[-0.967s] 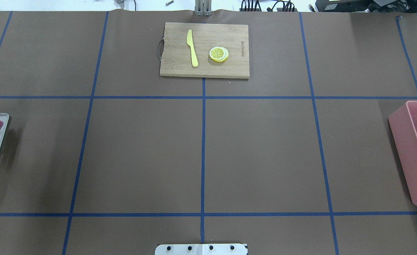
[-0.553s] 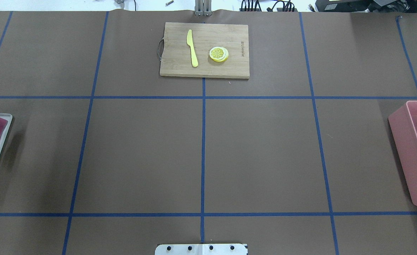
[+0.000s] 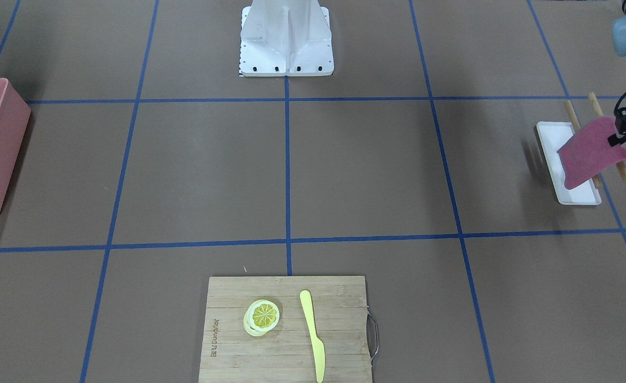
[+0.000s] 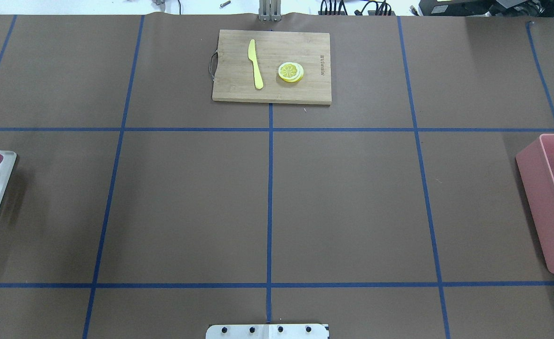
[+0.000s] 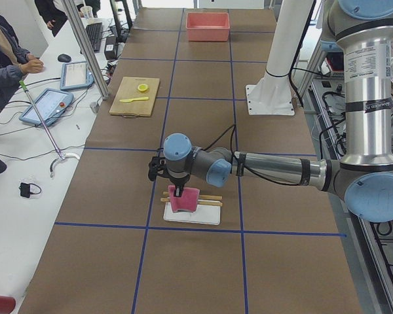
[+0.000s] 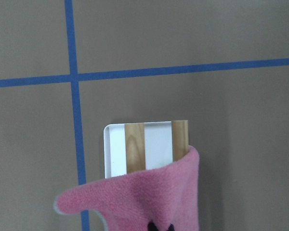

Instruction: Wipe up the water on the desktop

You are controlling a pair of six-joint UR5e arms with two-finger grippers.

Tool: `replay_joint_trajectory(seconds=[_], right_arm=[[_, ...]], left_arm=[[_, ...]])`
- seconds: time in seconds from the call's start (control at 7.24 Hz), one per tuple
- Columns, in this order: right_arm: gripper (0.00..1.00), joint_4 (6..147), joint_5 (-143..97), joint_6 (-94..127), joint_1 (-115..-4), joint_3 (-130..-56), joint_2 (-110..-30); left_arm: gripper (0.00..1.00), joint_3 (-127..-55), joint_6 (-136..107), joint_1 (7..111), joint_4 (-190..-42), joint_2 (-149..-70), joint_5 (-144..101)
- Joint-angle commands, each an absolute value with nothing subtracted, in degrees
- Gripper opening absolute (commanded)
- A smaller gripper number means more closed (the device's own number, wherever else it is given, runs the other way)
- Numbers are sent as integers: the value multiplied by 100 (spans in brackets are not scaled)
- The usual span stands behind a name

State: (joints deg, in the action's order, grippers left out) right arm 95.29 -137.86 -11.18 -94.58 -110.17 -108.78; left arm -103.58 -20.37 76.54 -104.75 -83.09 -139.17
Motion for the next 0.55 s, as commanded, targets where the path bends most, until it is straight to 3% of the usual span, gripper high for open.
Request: replay_joint_trajectory(seconds=[0.0, 0.41], right_arm=[[100, 9519, -13808, -1107, -9457, -11074, -10855], [100, 8597, -14026, -1125, -9335, -11065, -10881]], left_arm=[[0, -11125, -2650, 7647, -9836, -8681, -14045], [0, -11470, -5122, 6606, -9826, -10039, -14036]])
